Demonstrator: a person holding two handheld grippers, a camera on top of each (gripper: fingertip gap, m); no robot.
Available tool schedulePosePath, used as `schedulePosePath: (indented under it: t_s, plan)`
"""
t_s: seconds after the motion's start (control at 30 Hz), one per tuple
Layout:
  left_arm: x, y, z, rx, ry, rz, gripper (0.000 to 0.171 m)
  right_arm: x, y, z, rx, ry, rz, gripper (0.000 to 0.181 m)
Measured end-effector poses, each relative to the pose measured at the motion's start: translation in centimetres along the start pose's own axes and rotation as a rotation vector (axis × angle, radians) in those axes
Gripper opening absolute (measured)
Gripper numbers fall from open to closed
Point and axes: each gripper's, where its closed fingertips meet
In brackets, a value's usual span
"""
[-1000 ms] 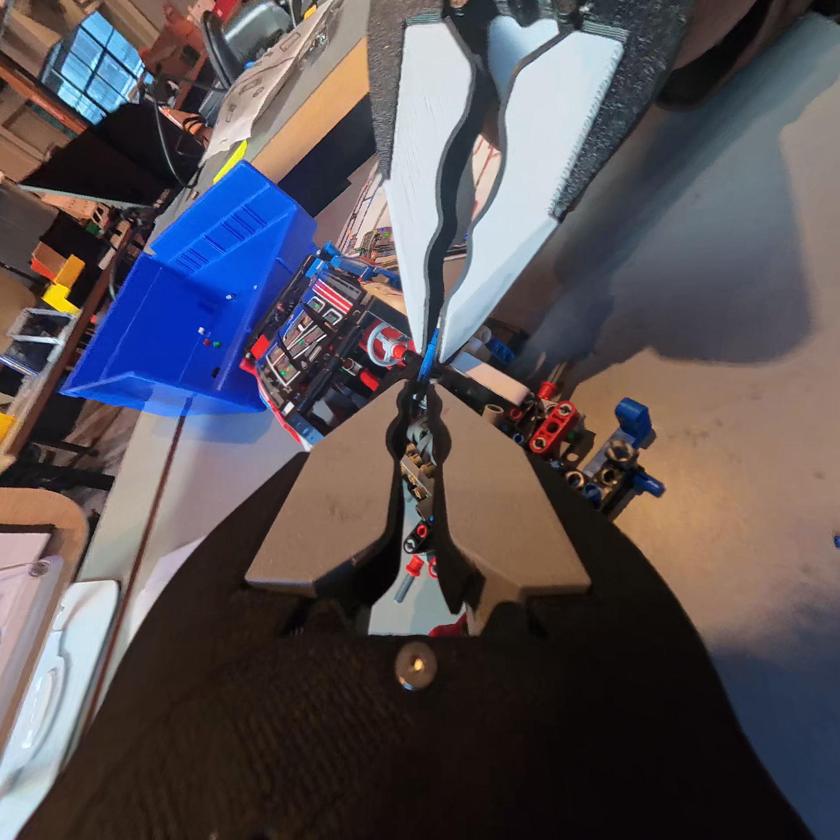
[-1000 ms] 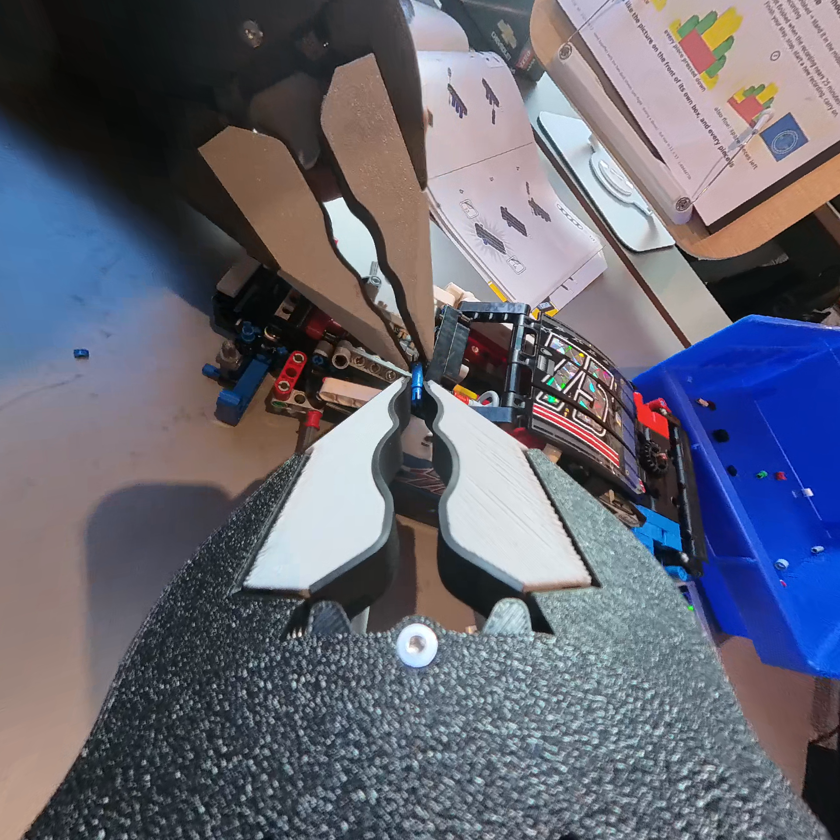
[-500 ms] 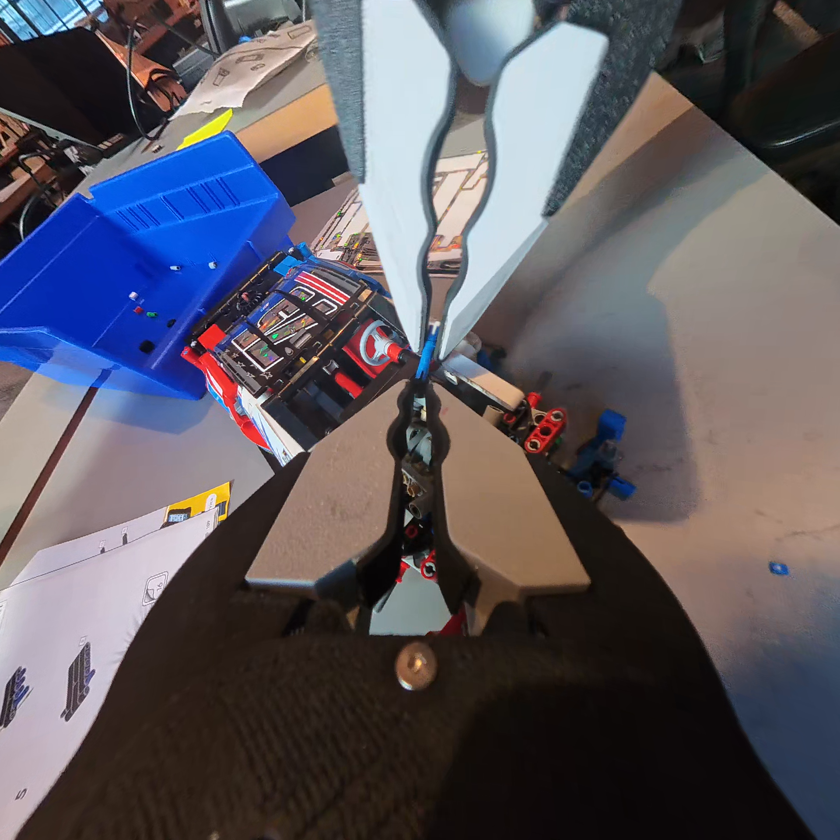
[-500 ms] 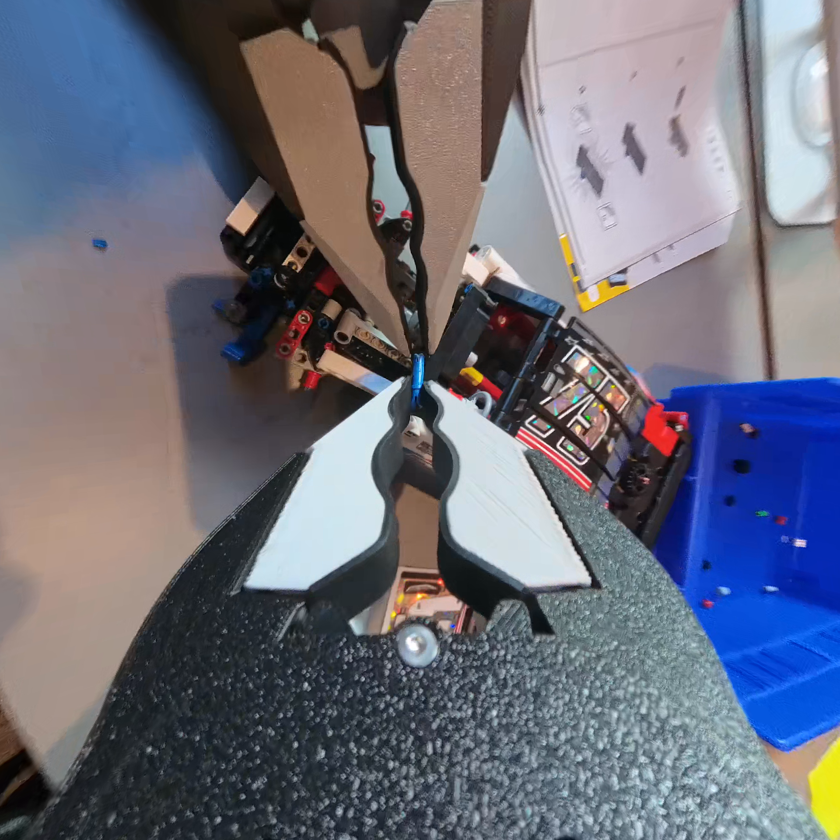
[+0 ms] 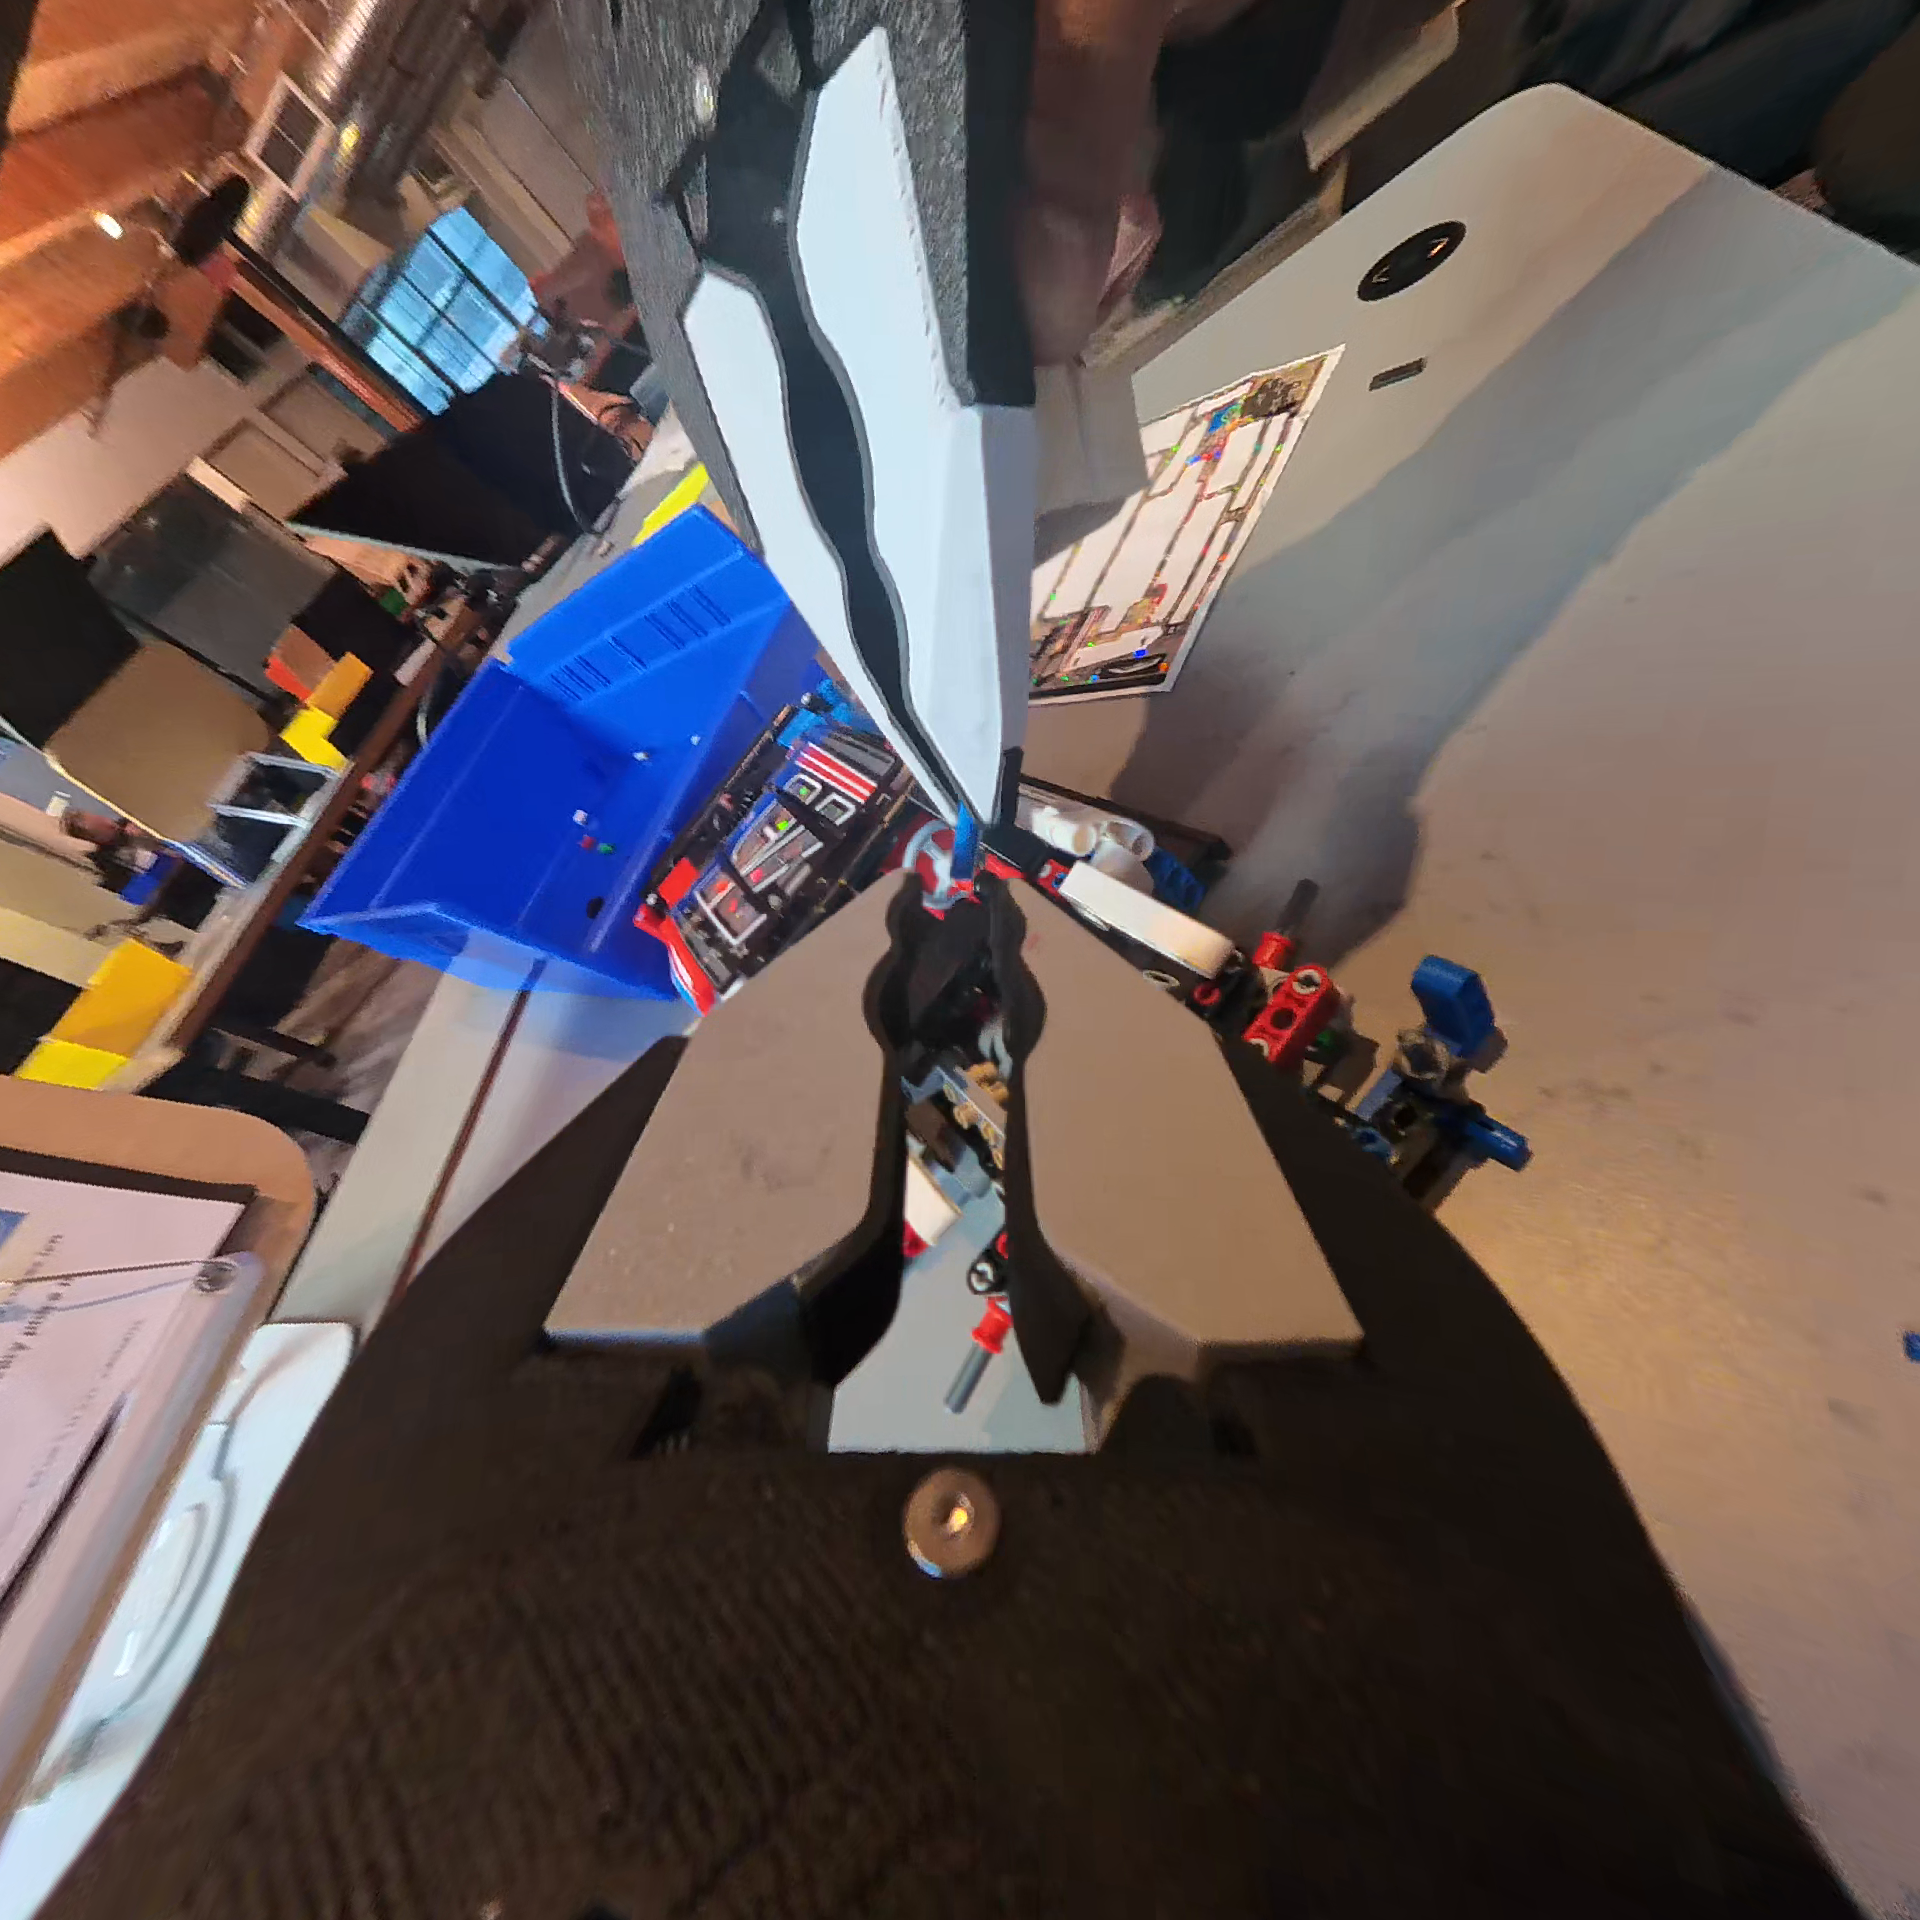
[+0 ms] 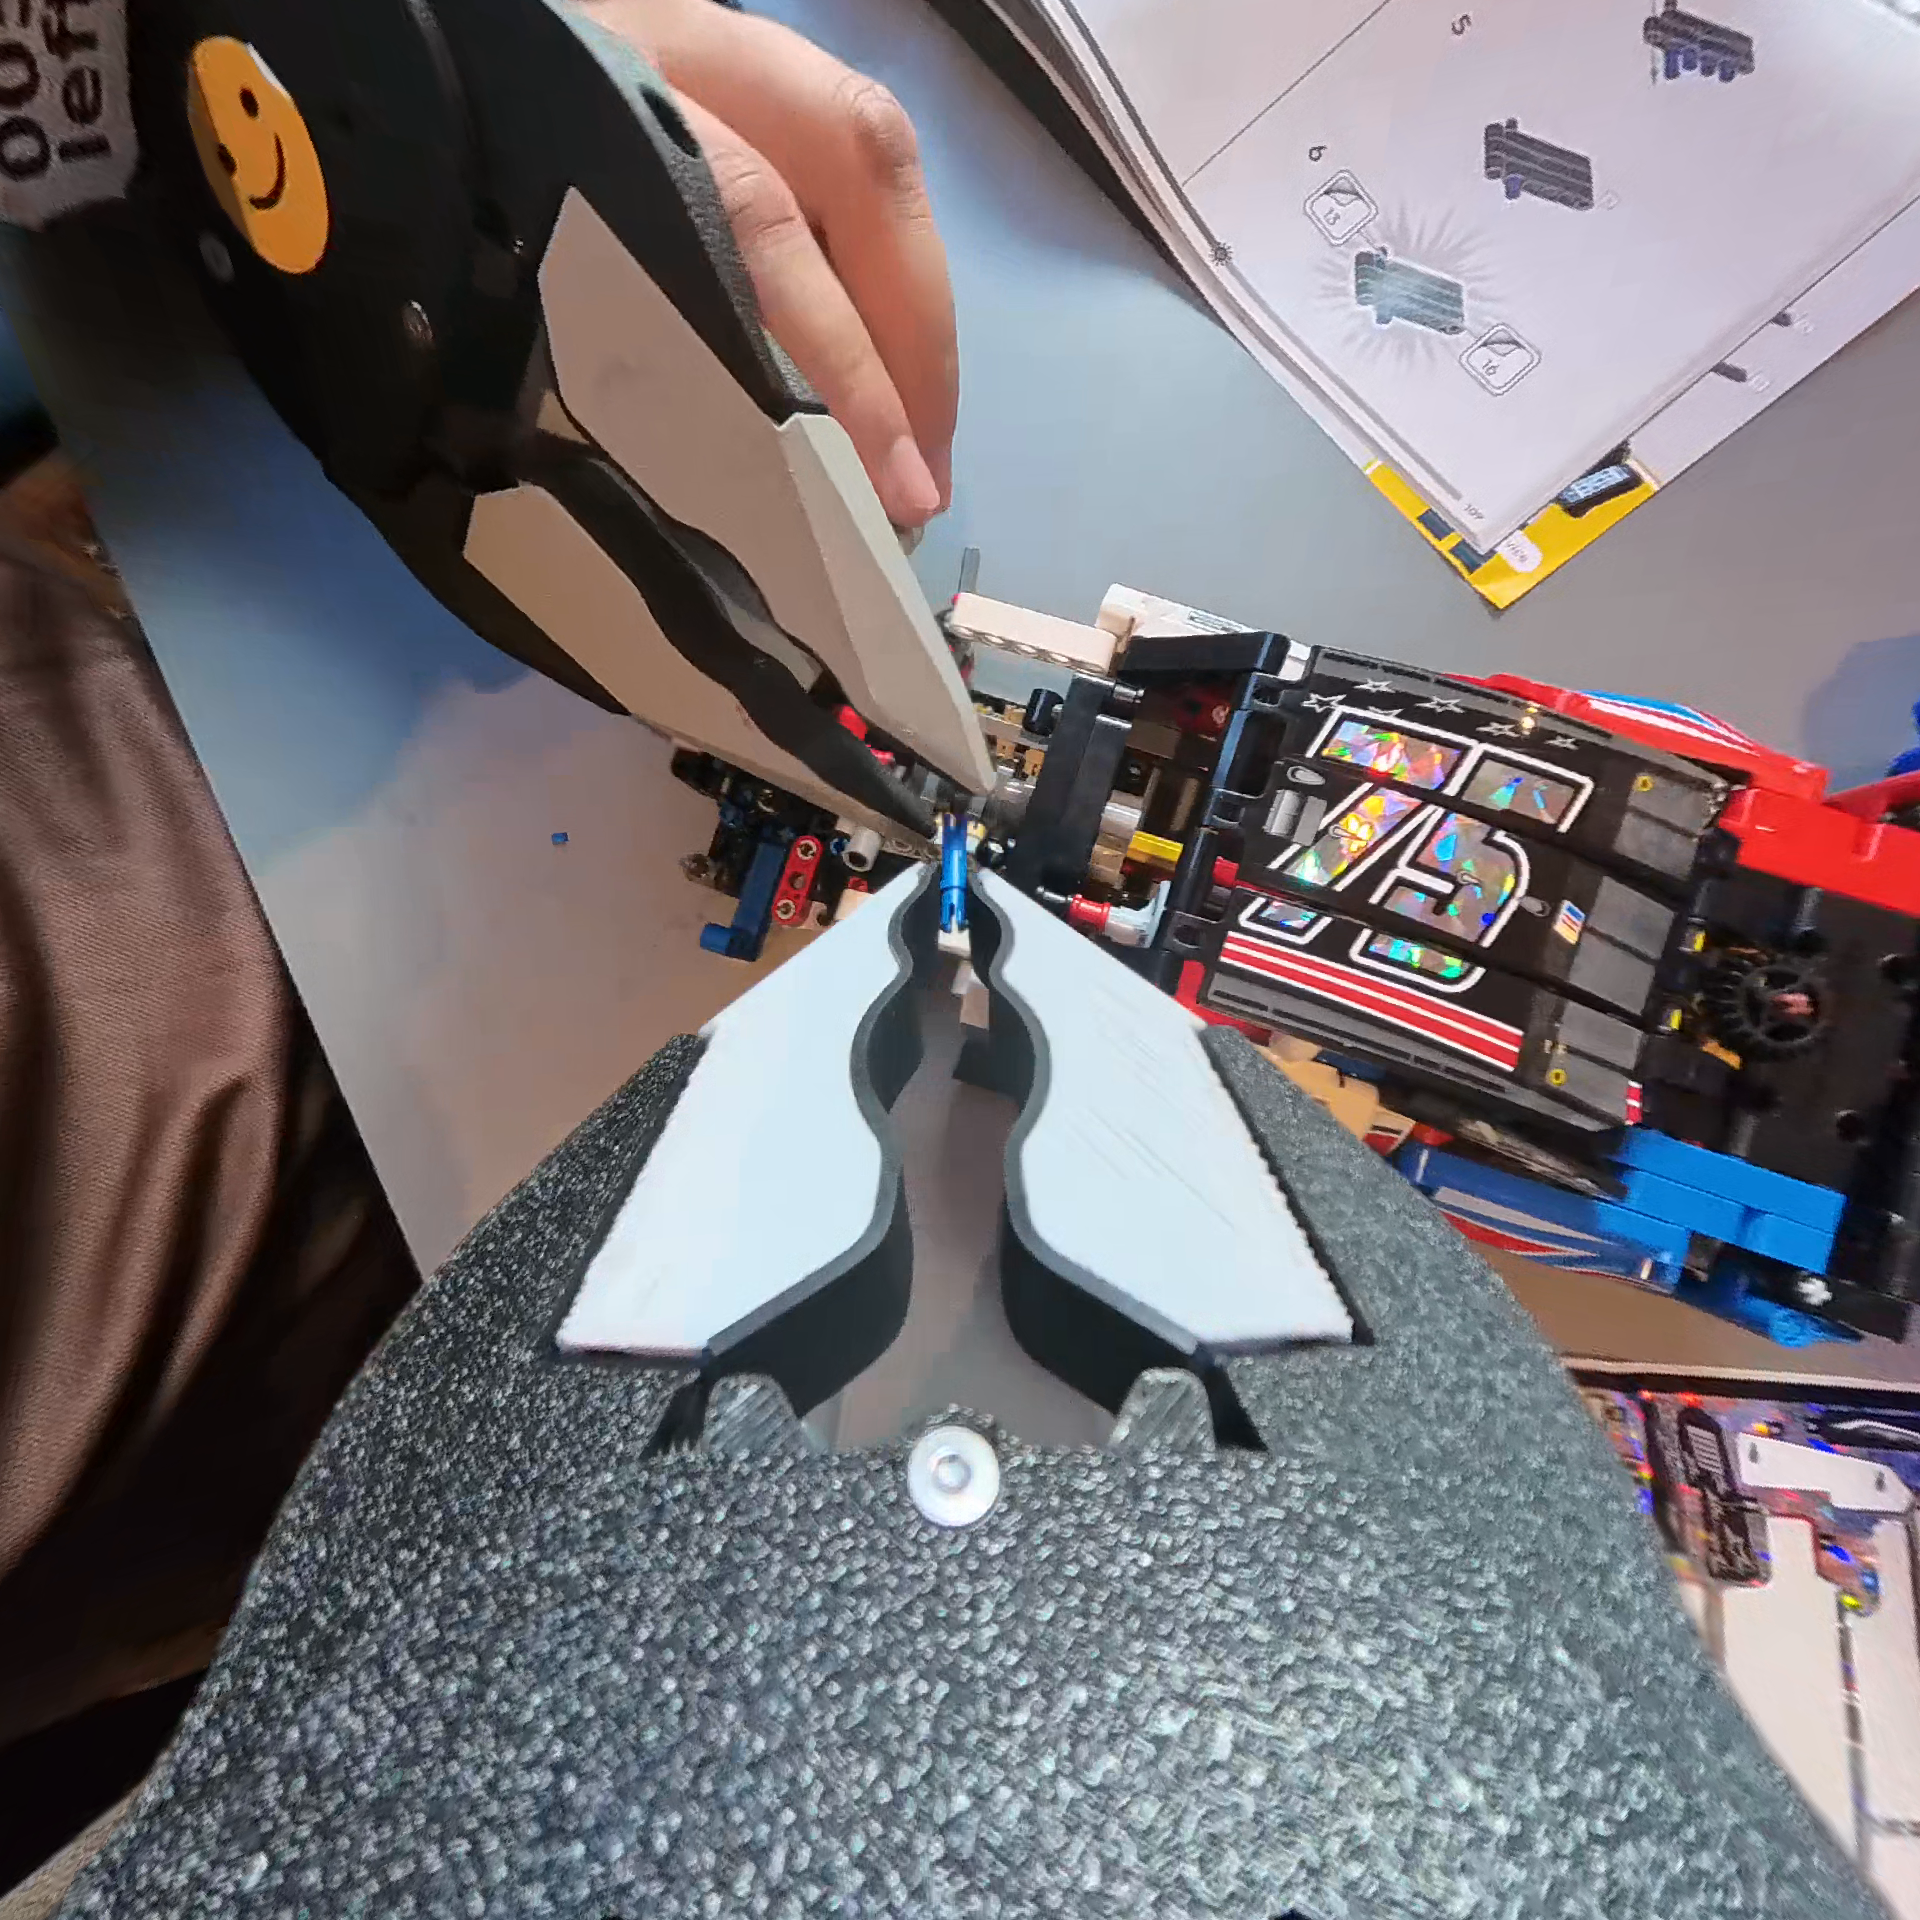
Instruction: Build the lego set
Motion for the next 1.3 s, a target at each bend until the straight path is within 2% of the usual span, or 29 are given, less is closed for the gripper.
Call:
schedulePosePath:
  t_s: [0.2,0.27,0.37,0.47,0.6,0.73,0.87,1.3]
  plan:
    - [0.1,0.1,-0.3,0.055,-0.001,-0.026,0.003,0.2,-1.3,-0.7,0.077,0.073,-0.123,0.004]
    - [0.0,-0.2,-0.3,0.046,-0.001,-0.032,0.002,0.0,-1.3,-1.1,0.105,0.136,-0.153,0.005]
    - [-0.5,-0.9,-1.1,-0.128,0.082,-0.005,0.002,-1.0,-1.8,-2.1,0.057,0.319,-0.179,0.005]
    - [-0.7,-1.0,-1.5,-0.25,0.142,0.054,0.002,-1.6,-1.8,-1.9,-0.091,0.402,-0.087,0.008]
    - [-0.8,-0.1,-2.1,-0.331,0.211,0.154,0.002,-1.8,-2.0,-1.5,-0.345,0.382,0.059,0.011]
    - [-1.2,0.2,-2.8,-0.333,0.262,0.202,0.002,-1.6,-2.1,-1.1,-0.511,0.304,0.121,0.001]
    - [-1.3,0.8,-2.9,-0.287,0.253,0.22,0.002,-1.7,-2.7,-1.1,-0.53,0.292,0.078,0.006]
    - [-1.3,1.0,-2.9,-0.274,0.255,0.227,0.002,-1.8,-3.6,-0.8,-0.54,0.278,0.027,0.006]
Point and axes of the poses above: each gripper's, where its closed fingertips meet, x out along the fingers, z out of its underside, y = z × x across the jaws, and after that the axes turned 14 degrees about x, right-handed
